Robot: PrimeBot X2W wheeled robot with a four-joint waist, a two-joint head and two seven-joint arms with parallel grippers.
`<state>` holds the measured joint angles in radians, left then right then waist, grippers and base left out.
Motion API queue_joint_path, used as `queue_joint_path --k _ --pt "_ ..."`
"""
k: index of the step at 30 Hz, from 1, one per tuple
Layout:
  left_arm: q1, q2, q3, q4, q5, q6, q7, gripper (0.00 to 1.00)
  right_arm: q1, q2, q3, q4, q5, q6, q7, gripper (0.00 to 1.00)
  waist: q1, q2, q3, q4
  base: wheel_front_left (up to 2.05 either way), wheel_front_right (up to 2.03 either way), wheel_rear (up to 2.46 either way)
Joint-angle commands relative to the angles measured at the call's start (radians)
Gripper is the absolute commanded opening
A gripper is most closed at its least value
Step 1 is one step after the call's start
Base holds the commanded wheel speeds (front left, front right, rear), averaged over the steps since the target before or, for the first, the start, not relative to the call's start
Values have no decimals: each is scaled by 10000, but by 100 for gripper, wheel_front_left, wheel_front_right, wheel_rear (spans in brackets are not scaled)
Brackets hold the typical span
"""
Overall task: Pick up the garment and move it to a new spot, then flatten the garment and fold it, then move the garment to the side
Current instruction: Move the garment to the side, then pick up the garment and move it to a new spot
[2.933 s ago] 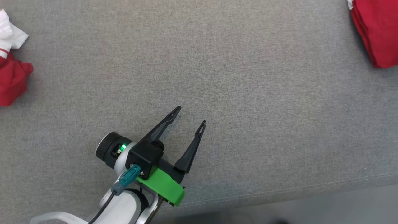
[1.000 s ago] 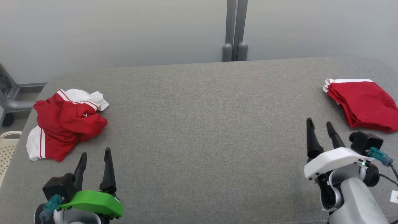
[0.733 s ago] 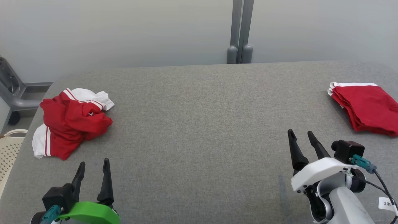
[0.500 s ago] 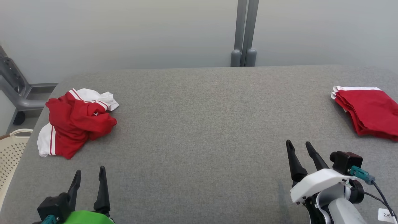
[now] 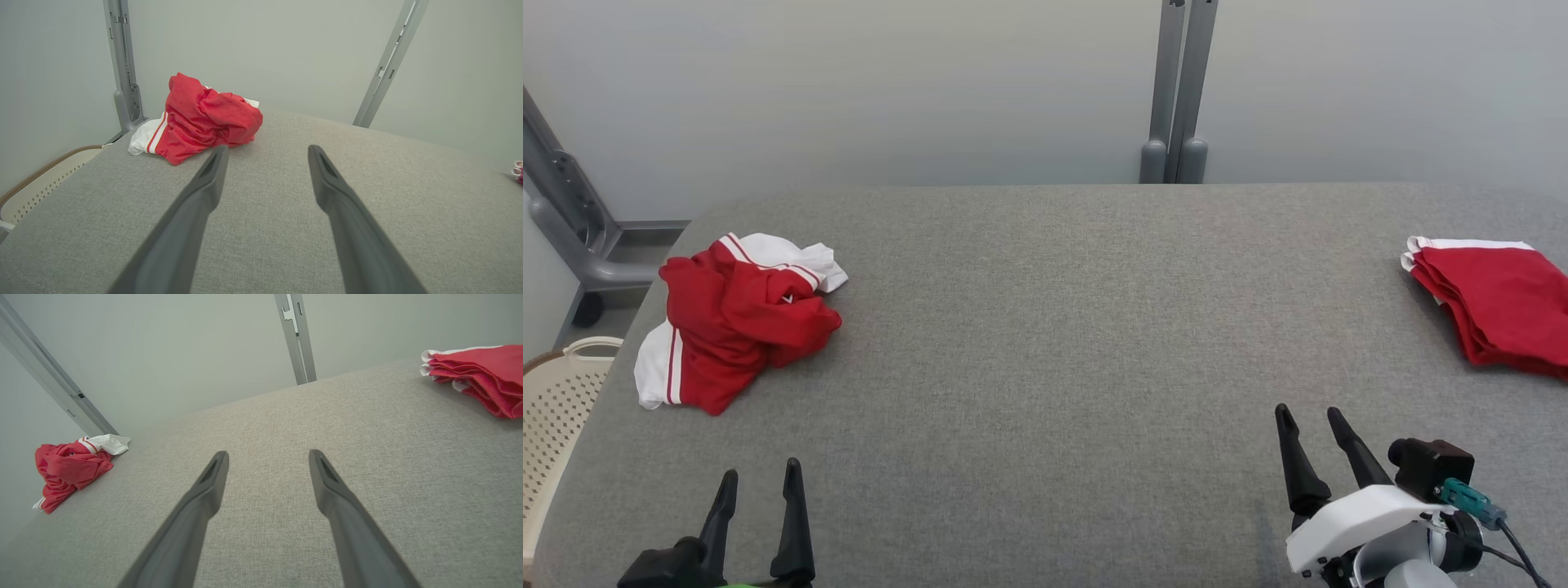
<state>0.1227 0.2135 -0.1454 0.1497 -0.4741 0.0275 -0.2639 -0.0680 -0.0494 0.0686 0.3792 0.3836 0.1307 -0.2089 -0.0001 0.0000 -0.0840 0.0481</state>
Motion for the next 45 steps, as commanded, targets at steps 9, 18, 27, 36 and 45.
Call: queue_joint_path --k 9,18,27,36,45 --pt "98 -262 179 283 448 -255 -6 100 147 -21 -35 -51 -267 -1 -49 100 1 0 50 28 0 0 0" --pt "-43 -385 287 410 657 -438 -7 100 189 -20 11 -116 -287 -1 115 100 1 0 108 85 0 0 0" --pt "-165 -344 301 575 855 -484 -7 100 114 -20 139 -139 -446 -1 69 100 1 0 187 655 0 0 0" --pt "-47 -261 326 645 922 -507 -5 100 225 -16 24 -204 -1319 -1 -111 100 1 0 153 1903 0 0 0" --pt "131 -158 315 533 844 -399 111 100 294 -20 92 -225 -1636 -1 -78 100 1 0 173 2953 0 0 0"
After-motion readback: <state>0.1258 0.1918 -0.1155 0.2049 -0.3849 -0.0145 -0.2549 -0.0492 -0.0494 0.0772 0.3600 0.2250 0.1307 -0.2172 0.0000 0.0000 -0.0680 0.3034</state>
